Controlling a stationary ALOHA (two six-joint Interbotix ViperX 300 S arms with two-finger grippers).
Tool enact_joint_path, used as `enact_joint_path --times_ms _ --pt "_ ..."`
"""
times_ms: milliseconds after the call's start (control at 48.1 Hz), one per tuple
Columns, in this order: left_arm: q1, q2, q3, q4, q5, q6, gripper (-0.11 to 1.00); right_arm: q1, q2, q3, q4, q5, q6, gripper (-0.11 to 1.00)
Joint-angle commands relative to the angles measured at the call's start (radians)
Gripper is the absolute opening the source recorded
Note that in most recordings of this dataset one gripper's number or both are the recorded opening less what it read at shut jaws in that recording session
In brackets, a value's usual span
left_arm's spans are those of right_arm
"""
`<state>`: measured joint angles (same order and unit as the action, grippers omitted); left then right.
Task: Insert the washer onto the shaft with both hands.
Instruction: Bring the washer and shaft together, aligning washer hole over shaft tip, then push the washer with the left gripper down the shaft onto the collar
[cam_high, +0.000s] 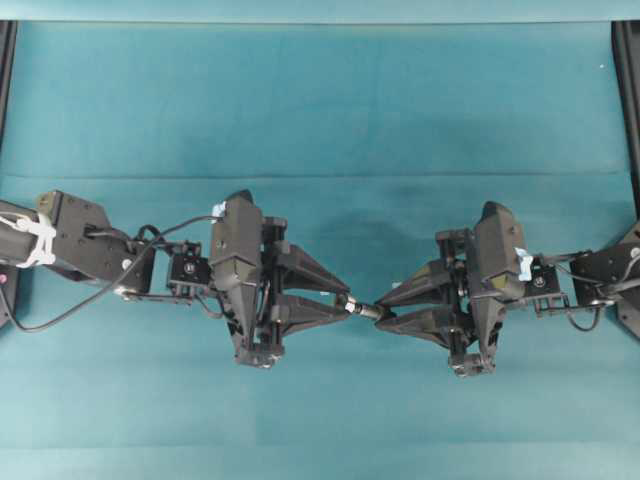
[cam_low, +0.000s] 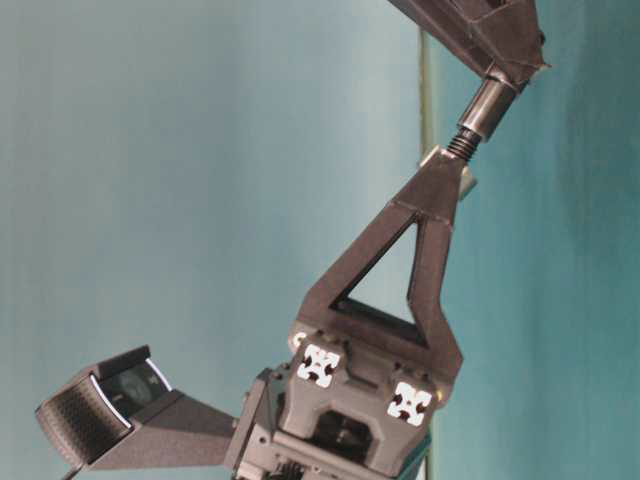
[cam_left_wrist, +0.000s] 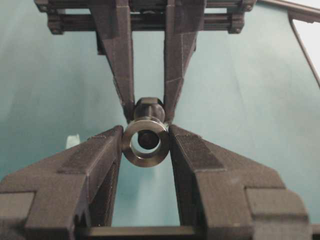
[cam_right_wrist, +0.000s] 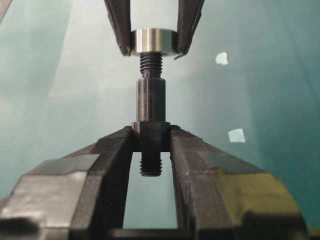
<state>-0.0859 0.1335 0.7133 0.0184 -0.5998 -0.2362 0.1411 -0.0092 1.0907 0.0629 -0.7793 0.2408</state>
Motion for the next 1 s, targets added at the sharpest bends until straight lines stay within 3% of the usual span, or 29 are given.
enact_joint_path --times_ms 0,977 --pt "-0.009 0.002 -0.020 0.002 -0.003 -0.002 0.37 0.002 -0.006 -0.017 0.003 -0.014 0.009 0.00" --pt "-0.012 0.054 -0.074 0.002 0.000 -0.002 0.37 0.002 0.000 -0.028 0.003 -0.015 0.006 0.00"
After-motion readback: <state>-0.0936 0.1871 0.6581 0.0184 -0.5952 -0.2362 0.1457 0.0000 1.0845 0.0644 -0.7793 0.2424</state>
